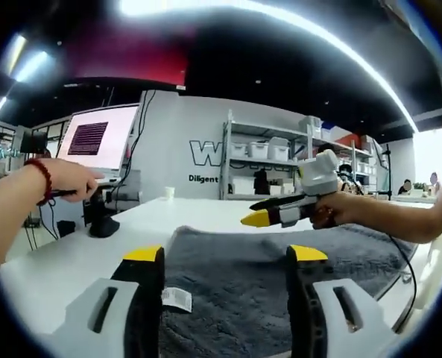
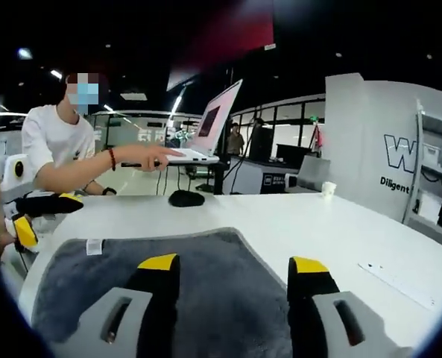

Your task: Open the folded towel by lifting each exposed corner and separating the folded layers until the towel lies flat within the target outline without major curled edges

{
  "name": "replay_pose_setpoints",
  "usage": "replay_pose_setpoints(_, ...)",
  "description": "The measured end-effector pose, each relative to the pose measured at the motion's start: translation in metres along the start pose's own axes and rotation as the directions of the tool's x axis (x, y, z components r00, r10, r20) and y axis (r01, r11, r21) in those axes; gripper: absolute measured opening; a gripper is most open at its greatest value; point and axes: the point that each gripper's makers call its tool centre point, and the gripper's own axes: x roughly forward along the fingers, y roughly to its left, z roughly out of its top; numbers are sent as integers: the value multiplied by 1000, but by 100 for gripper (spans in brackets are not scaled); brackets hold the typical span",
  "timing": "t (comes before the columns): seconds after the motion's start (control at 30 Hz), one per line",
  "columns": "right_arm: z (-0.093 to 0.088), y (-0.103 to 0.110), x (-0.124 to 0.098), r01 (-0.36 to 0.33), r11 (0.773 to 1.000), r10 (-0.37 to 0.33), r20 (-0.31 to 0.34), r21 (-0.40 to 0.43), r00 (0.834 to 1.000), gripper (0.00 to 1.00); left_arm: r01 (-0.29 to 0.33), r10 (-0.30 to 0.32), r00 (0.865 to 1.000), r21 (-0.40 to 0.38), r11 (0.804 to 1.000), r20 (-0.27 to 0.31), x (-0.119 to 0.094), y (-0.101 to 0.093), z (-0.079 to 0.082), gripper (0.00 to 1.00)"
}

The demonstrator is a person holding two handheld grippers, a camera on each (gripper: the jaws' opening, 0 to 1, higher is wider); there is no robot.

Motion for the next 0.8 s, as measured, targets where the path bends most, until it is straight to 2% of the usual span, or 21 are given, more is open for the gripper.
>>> replay_pose_setpoints(0.2,9,-5,-38,36,999,-36,25,-13,999,66,13,-13,1000,19,1000,1,6,-10,3,73)
replay_pose_setpoints(0.33,11,-12,-60,72,997,-71,37,-25,997,67,20,-20,1000,19,1000,17,9,-15,7,76)
replay_pose_setpoints(0.47,9,-16,-74,86,996,-85,37,-22,996,71,24,-24,999,17,1000,31,11,-19,11,81)
replay_pose_setpoints(0.8,3,-27,-146,176,984,-175,56,-30,983,75,29,-32,998,42,999,63,13,-33,24,88)
